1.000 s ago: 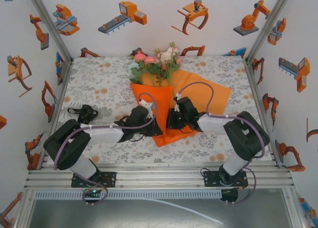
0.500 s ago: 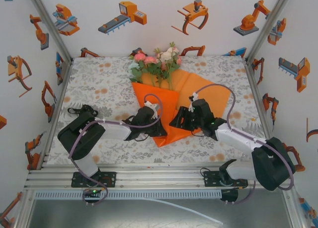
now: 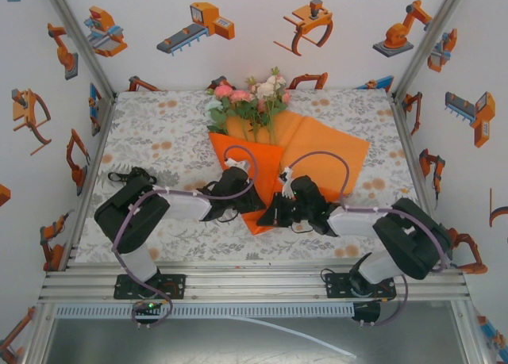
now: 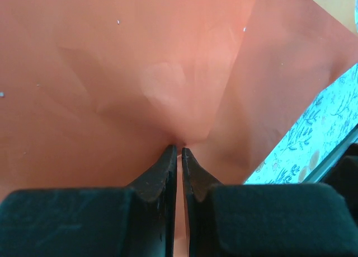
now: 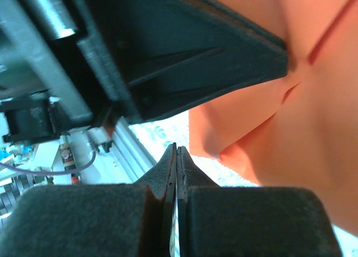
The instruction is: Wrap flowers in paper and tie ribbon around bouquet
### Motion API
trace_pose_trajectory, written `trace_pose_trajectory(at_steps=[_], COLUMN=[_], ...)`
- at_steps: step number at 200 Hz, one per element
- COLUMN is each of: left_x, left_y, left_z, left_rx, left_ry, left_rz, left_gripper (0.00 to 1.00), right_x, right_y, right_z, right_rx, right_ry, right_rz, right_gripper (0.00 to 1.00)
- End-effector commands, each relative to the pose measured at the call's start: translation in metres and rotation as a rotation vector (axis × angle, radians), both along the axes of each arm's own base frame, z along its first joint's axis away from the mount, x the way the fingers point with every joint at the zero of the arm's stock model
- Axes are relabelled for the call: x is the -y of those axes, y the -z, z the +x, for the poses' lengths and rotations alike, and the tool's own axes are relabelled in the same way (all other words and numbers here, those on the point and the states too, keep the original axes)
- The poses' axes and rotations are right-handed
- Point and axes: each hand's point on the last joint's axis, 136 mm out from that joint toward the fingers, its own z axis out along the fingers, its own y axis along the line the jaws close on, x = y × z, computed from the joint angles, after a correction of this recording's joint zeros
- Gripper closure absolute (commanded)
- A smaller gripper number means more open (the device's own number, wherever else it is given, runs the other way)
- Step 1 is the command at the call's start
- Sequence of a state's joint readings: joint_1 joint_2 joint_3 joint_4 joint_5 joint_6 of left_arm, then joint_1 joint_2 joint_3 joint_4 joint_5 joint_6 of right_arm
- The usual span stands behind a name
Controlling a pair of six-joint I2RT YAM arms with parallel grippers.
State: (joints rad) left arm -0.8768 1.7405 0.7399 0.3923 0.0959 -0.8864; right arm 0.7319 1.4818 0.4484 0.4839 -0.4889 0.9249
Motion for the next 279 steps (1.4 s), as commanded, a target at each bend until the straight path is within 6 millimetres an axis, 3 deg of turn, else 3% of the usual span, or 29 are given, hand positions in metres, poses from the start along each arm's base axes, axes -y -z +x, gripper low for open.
trace_pose_trajectory(at_steps=[1,19,41,86,117,140,159,176,195,218,249,279], left_x=[-0.001,-0.001,-0.023,-0.081,-0.104,-0.121,-0.136,-0.154,-0.175,-0.193,-0.168,-0.124], left_y=[-0.003,-0.009,-0.009,-0.016,-0.019,-0.056,-0.100,-0.117,-0.108,-0.076,-0.048,-0.046], left_z=[0.014,0.029,0.067,0.166,0.226,0.261,0.257,0.232,0.196,0.160,0.148,0.162], left_rx=[-0.011,0.001,0.033,0.128,0.142,0.190,0.266,0.280,0.261,0.185,0.132,0.133], left_ry=[-0.063,-0.082,-0.156,-0.306,-0.352,-0.383,-0.400,-0.427,-0.459,-0.478,-0.375,-0.274], left_rz=[-0.031,-0.061,-0.019,0.012,-0.060,-0.160,-0.167,-0.081,0.027,0.125,0.056,-0.029], left_gripper=[0.85,0.84,0.84,0.85,0.85,0.84,0.80,0.76,0.76,0.77,0.79,0.80], right_x=[-0.004,0.008,0.014,0.023,0.025,0.024,0.021,0.018,0.014,0.001,-0.027,-0.054], right_y=[0.019,0.050,0.062,0.059,0.053,0.046,0.032,0.007,-0.025,-0.060,-0.080,-0.061], right_z=[0.002,-0.003,-0.007,-0.006,-0.003,-0.003,-0.001,0.006,0.012,0.018,0.036,0.059], right_rx=[0.006,-0.039,-0.074,-0.060,-0.045,-0.041,-0.024,0.027,0.099,0.183,0.233,0.205], right_ry=[-0.035,-0.041,-0.017,0.020,0.032,0.027,0.018,0.022,0.012,-0.023,-0.066,-0.069], right_rz=[-0.050,-0.153,-0.174,-0.201,-0.212,-0.208,-0.202,-0.182,-0.154,-0.114,-0.079,-0.098], right_gripper=[1.00,1.00,1.00,1.00,1.00,1.00,0.98,0.93,0.92,0.92,0.90,0.87])
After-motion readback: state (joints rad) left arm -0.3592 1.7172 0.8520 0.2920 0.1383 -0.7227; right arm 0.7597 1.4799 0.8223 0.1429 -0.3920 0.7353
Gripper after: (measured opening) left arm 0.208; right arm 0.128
